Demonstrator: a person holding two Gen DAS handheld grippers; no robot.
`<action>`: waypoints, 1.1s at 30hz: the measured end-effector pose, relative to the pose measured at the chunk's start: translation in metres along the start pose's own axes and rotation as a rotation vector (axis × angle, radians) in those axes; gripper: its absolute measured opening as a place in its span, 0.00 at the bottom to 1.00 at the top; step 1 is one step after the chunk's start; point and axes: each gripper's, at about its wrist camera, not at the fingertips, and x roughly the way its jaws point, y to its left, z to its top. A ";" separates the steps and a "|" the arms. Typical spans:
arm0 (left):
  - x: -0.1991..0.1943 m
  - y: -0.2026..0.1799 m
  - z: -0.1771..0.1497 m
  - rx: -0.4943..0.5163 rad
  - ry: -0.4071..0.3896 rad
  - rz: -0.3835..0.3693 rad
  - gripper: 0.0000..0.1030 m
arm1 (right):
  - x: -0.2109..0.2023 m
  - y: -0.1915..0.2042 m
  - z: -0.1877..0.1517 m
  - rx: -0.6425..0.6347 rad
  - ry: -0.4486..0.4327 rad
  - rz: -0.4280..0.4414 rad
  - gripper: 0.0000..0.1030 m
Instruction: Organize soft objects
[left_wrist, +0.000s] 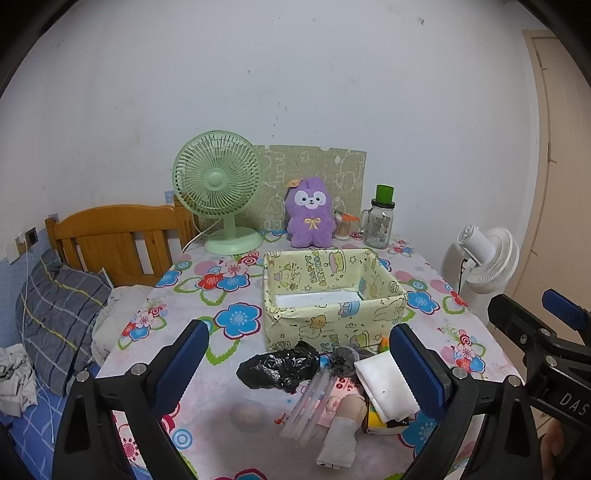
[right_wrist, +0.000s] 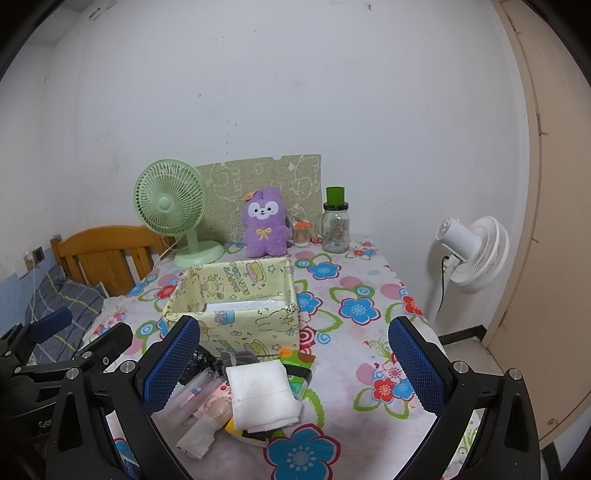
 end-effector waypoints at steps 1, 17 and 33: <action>0.001 -0.001 0.000 0.000 0.002 -0.002 0.95 | 0.001 0.000 0.000 0.000 0.002 0.002 1.00; 0.030 0.007 -0.014 -0.016 0.072 -0.047 0.85 | 0.034 0.006 -0.009 0.005 0.063 0.026 0.96; 0.072 0.006 -0.038 0.015 0.192 -0.080 0.78 | 0.076 0.021 -0.029 -0.034 0.158 0.069 0.95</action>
